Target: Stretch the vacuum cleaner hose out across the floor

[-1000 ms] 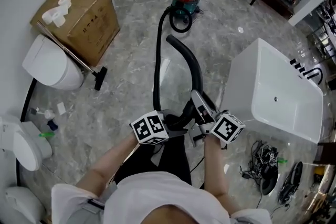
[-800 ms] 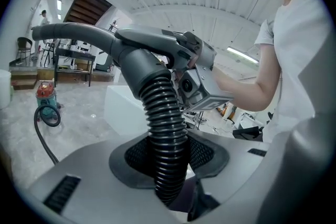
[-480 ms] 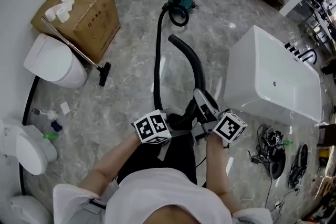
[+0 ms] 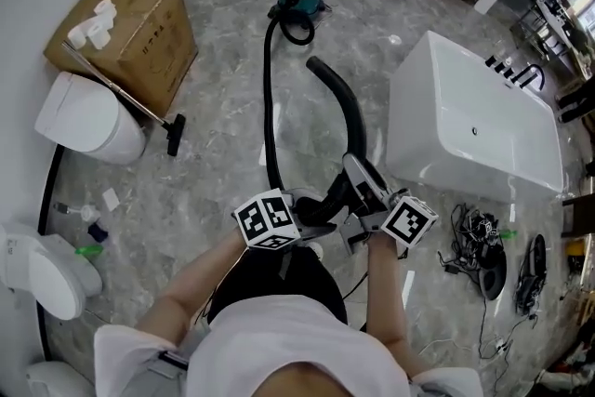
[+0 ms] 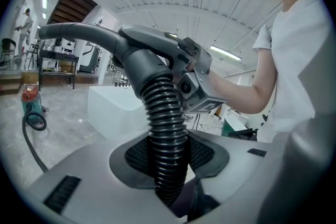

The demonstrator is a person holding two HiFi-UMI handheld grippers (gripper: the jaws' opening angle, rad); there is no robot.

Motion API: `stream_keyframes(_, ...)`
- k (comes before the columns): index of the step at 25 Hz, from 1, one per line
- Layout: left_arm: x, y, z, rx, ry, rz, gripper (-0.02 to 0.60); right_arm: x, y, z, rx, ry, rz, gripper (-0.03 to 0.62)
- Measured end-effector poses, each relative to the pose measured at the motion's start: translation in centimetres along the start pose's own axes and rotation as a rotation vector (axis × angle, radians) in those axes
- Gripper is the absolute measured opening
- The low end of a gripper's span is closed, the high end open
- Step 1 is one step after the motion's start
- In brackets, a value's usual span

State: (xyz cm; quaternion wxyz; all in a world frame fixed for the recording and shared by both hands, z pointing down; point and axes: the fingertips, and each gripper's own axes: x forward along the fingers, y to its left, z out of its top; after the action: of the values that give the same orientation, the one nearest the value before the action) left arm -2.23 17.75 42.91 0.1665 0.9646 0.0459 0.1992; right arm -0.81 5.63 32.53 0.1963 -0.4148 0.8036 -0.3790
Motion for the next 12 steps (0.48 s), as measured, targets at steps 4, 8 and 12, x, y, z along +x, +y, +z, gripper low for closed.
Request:
stream_keyframes(4,0.0,0.1,1.4,0.031,-0.017,0.005,0.161,0.5,1.8,1.8,-0.022,-0.007,0.092,0.184)
stream_keyframes(8,0.1,0.7,1.8,0.038,0.009,0.009,0.161,0.2,1.7,3.1,-0.077,0.011,0.109,0.189)
stream_keyframes(12,0.6,1.5,2.1,0.016,0.012,0.009,0.162,-0.1,0.7,5.2,-0.104,0.017,0.102,0.213)
